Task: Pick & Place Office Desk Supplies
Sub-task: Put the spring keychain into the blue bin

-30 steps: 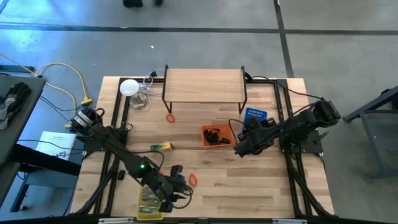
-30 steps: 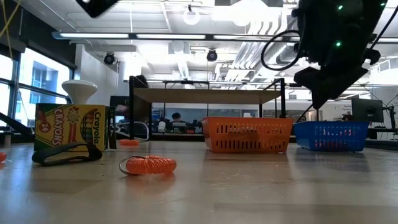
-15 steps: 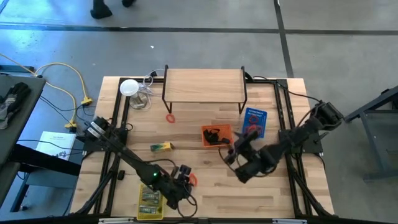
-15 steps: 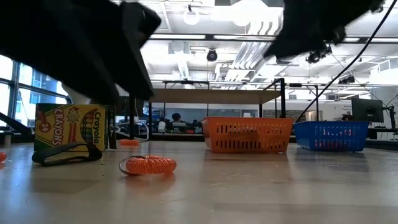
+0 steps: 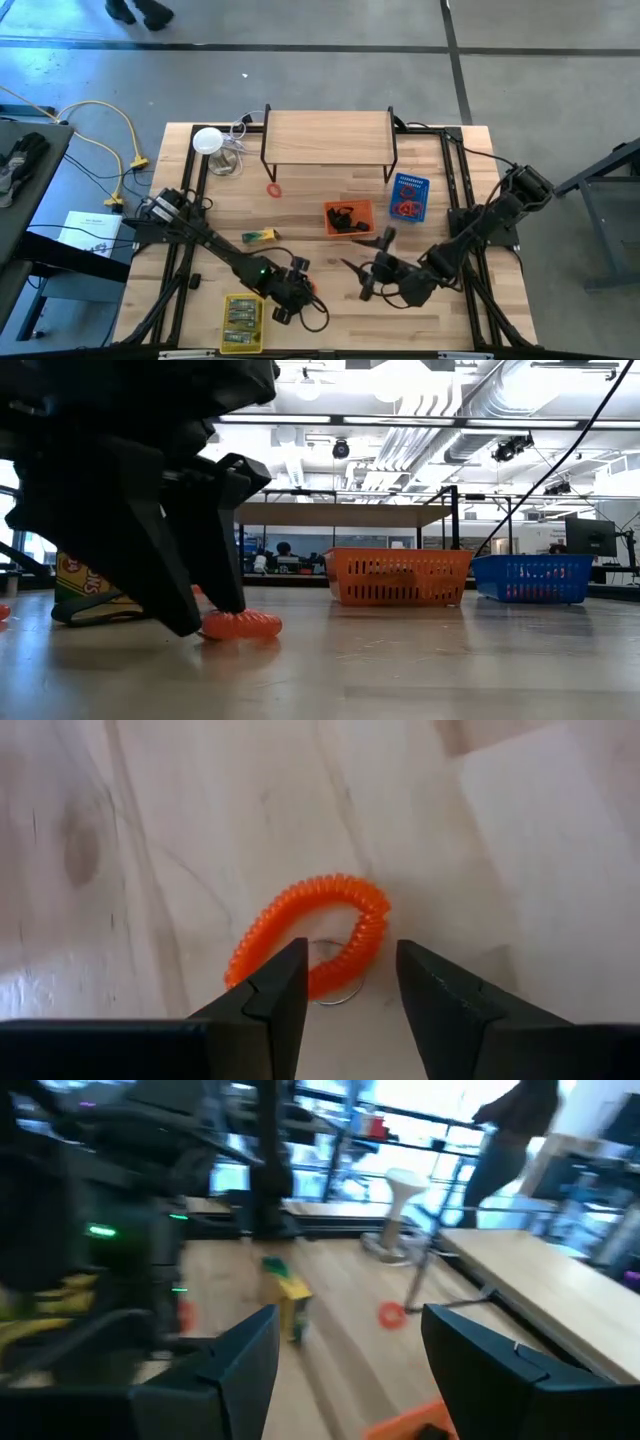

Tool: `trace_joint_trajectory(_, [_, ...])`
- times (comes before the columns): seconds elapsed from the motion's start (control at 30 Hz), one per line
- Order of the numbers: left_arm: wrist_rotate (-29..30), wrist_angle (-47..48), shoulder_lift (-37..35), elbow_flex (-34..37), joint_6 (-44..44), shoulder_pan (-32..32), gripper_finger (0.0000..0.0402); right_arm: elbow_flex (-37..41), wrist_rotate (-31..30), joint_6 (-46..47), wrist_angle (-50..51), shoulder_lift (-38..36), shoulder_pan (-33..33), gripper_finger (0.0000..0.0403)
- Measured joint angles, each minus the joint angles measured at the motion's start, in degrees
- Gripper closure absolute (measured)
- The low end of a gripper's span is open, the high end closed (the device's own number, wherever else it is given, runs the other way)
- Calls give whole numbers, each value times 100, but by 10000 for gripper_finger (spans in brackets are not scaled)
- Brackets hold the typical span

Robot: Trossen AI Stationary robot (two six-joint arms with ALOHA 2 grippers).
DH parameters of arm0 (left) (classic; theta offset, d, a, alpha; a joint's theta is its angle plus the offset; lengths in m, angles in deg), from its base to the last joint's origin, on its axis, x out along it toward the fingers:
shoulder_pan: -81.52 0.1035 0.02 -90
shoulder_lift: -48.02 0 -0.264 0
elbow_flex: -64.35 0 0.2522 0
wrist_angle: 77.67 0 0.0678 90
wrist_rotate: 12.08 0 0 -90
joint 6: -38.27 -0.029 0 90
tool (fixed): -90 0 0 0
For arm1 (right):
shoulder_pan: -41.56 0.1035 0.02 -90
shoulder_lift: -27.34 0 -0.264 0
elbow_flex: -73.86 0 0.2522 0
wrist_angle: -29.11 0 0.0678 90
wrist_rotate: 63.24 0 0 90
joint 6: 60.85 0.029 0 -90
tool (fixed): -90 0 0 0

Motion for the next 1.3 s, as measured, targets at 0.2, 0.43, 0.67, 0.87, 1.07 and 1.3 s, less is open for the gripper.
trace_joint_trajectory(0.2, [-56, 119, 72, -15, 1, 112, 256, 2, 777, -51, -195, 0, 5, 172])
trace_joint_trajectory(0.43, [-284, 169, 282, -26, 89, 173, 275, 6, 1616, -29, -406, 0, -16, 172])
trace_joint_trajectory(0.67, [-290, 223, 339, -22, 114, 175, 374, 6, 2371, -42, -732, 0, -16, 172])
trace_joint_trajectory(0.87, [-160, 195, 183, -27, -4, -3, 391, 6, 3025, -78, -719, 0, -16, 172])
trace_joint_trajectory(1.07, [-140, 150, -621, -136, 393, -247, 394, 6, 3991, -201, -708, 22, -16, 172])
trace_joint_trajectory(1.3, [-259, -1502, -1287, -136, 1231, -310, 395, 6, 4636, -1127, -1422, 647, -12, 172])
